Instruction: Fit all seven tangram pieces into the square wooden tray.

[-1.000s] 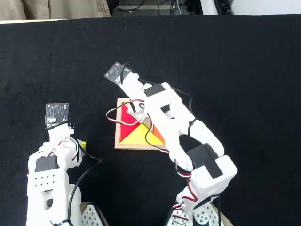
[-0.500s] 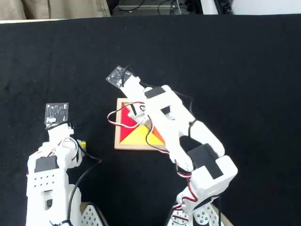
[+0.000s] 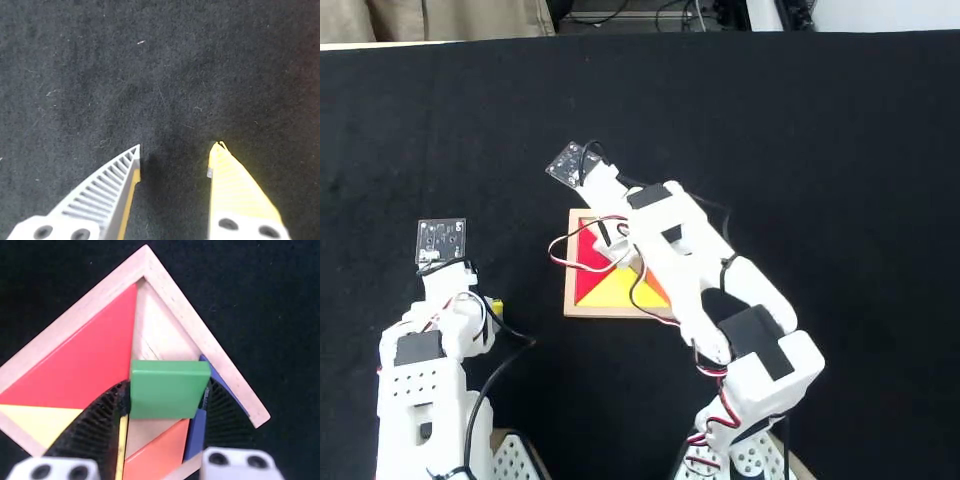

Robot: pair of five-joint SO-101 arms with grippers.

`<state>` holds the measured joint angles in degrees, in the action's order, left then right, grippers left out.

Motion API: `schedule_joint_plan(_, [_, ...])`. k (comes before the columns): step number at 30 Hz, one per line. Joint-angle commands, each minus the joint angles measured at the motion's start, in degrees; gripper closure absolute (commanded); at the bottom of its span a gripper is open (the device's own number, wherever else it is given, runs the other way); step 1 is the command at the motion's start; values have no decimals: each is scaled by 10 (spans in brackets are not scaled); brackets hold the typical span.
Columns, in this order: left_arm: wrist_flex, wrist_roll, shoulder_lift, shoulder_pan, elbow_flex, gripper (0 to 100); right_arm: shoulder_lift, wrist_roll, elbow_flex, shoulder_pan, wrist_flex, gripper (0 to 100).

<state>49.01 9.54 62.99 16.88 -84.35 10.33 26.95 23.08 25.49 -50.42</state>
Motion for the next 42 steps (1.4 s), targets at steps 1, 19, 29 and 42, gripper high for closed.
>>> schedule_joint_plan(1, [-9, 6, 8, -2, 5, 780, -9, -5, -12, 10, -22, 788])
schedule_joint_plan(19, [-9, 6, 8, -6, 5, 780, -85, -2, -10, 3, -36, 747])
schedule_joint_plan(29, [-33, 6, 8, -6, -4, 780, -140, -5, 83, 8, 88, 986])
schedule_joint_plan(42, [-33, 6, 8, -6, -5, 780, 11, -2, -59, 15, 87, 988])
